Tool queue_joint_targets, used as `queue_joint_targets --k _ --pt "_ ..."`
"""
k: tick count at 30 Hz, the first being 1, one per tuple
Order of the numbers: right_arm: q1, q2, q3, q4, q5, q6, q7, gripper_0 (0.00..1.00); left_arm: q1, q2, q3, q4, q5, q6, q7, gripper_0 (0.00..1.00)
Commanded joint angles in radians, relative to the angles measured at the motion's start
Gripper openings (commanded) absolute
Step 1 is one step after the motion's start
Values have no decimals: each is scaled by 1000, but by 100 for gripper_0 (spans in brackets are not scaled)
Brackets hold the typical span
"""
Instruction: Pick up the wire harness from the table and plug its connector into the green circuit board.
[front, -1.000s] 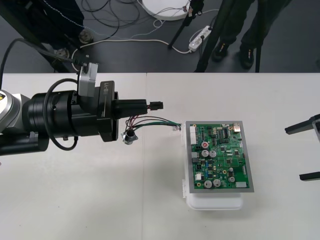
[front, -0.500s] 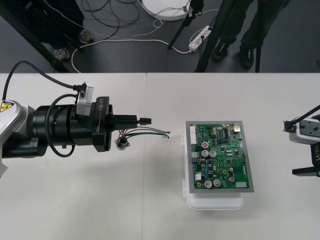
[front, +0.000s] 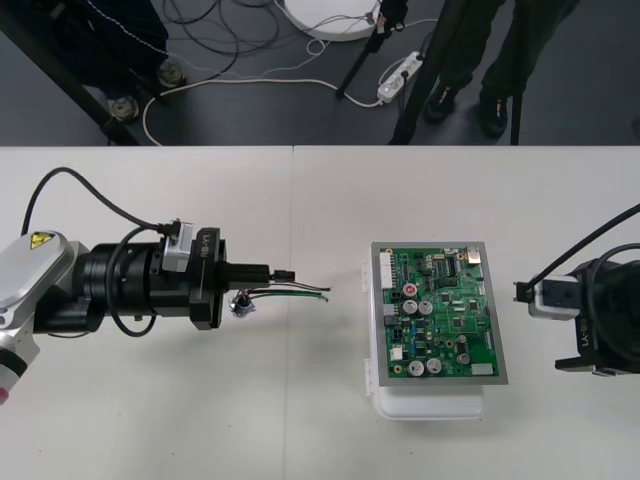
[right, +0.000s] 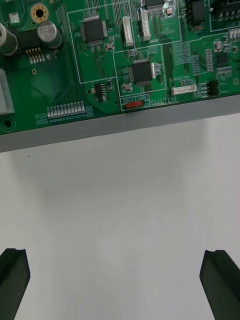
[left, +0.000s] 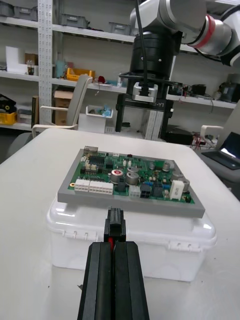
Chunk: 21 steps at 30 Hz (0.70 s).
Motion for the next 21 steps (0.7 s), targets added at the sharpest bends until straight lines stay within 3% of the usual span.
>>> queue_joint_targets --k 1,12,21 --pt "-64 7 98 -17 68 32 -67 100 -61 -24 -73 54 1 -68 -79 0" --pt "-174 7 253 56 149 77 -84 100 -136 -102 -151 235 1 -74 -204 0" --pt "-231 7 336 78 204 100 -68 100 -162 -143 -196 252 -1 -49 -214 0"
